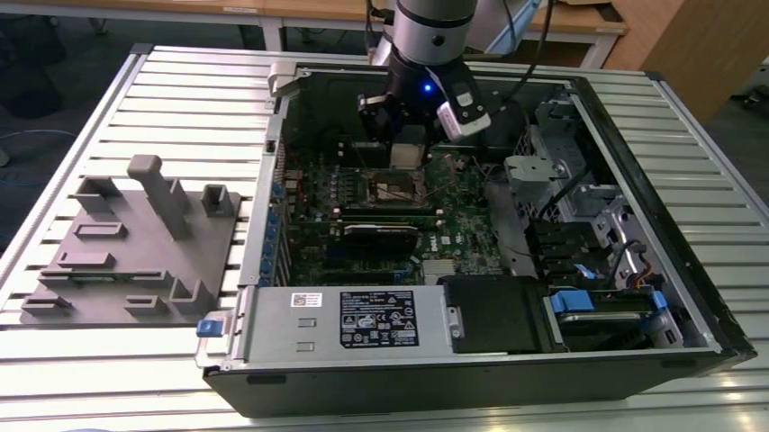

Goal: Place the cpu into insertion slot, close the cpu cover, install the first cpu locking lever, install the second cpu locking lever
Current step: 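Place the cpu into insertion slot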

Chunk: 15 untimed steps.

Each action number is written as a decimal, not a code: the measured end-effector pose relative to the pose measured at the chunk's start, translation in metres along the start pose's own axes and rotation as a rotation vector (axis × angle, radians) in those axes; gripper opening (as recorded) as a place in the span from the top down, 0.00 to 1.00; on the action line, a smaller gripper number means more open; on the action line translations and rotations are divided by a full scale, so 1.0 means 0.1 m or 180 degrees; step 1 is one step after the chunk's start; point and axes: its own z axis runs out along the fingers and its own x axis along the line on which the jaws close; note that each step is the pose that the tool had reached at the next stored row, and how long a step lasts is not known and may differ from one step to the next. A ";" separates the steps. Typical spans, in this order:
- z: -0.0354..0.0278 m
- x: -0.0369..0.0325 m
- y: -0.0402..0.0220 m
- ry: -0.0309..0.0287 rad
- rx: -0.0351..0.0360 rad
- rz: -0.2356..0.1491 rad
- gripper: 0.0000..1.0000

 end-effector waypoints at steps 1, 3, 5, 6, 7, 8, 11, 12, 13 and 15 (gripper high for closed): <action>0.000 0.000 0.000 0.0000 0.0000 0.0000 0.46; 0.001 0.000 0.000 0.0000 0.0000 0.0000 0.46; 0.001 0.000 0.000 0.0000 0.0000 0.0000 0.46; 0.001 0.000 0.000 0.0000 0.0000 0.0001 0.46; 0.001 0.000 0.000 -0.0001 0.0000 0.0009 0.46; 0.002 0.000 0.000 -0.0002 0.0000 0.0023 0.46; 0.004 0.000 0.000 -0.0008 -0.0001 0.0094 0.46; 0.004 0.000 0.000 -0.0011 -0.0001 0.0119 0.46; 0.004 0.000 0.000 -0.0013 -0.0001 0.0145 0.46; 0.006 0.000 0.000 -0.0018 -0.0001 0.0197 0.46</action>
